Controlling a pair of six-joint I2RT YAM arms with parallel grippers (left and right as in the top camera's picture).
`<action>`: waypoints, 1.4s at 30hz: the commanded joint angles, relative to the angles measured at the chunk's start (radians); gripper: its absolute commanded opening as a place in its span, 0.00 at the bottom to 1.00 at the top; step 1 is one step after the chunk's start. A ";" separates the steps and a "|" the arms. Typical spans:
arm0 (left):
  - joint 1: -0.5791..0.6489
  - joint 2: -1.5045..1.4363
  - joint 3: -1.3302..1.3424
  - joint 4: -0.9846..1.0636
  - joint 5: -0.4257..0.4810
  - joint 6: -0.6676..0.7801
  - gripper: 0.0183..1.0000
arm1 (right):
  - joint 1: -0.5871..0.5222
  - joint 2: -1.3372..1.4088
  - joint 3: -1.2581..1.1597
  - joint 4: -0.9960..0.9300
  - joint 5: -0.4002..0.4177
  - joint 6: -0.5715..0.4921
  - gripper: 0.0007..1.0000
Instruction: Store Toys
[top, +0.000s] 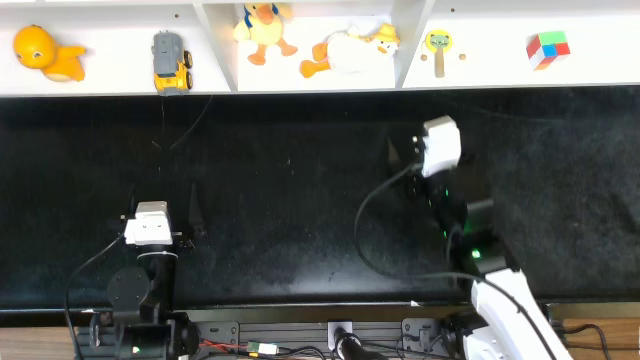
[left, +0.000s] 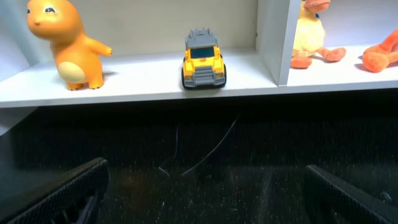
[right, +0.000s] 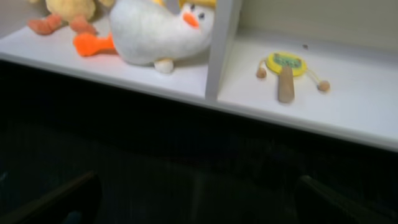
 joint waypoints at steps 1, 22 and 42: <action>-0.002 -0.008 -0.002 -0.003 0.002 0.016 1.00 | -0.009 -0.170 -0.119 -0.037 0.014 0.047 1.00; -0.002 -0.008 -0.002 -0.003 0.002 0.016 1.00 | -0.224 -0.901 -0.291 -0.441 -0.035 0.046 0.99; -0.002 -0.008 -0.002 -0.003 0.002 0.016 1.00 | -0.210 -0.965 -0.367 -0.257 -0.040 0.043 1.00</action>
